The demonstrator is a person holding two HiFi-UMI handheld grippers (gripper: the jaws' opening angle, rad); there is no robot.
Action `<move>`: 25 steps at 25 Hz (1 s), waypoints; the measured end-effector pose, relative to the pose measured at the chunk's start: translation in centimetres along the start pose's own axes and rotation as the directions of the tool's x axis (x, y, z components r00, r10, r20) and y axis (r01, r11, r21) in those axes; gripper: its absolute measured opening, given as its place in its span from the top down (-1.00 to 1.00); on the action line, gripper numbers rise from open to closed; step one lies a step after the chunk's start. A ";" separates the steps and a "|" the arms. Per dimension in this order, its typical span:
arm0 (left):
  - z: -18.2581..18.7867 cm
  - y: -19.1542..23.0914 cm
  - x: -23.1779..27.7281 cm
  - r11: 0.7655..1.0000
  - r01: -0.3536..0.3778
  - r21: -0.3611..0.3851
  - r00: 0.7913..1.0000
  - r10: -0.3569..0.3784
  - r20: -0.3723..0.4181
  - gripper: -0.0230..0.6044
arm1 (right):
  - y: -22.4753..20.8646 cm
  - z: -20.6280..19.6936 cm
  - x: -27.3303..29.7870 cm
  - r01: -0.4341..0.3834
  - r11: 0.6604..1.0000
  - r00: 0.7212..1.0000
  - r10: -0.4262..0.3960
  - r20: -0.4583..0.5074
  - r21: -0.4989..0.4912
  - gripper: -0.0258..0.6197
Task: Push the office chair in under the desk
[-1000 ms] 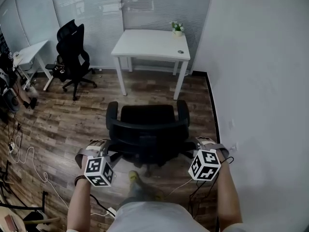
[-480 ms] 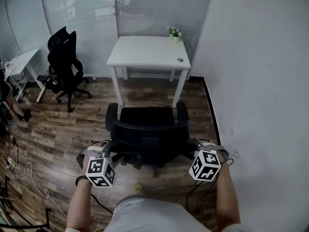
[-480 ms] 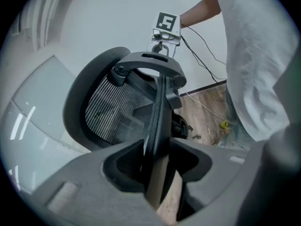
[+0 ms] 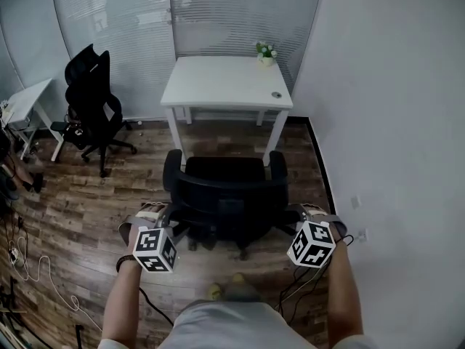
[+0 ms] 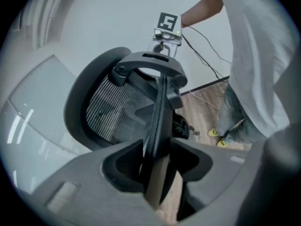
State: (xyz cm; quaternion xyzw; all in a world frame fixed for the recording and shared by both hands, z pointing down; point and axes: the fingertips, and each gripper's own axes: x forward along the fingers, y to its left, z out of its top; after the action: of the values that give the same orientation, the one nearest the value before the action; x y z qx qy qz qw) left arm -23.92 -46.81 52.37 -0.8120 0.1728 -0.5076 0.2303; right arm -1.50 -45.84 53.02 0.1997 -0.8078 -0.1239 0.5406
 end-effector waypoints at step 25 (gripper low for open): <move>-5.0 17.7 10.7 1.000 -0.007 -0.020 0.999 0.006 -0.033 0.34 | -18.5 1.1 9.7 0.002 1.000 1.000 -0.002 0.020 -0.019 0.40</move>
State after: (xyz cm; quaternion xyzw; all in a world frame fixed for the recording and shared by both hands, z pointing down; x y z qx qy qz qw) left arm -24.74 -68.05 52.54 -0.8053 0.1845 -0.5184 0.2208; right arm -2.31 -66.79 52.84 0.1941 -0.8118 -0.1343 0.5341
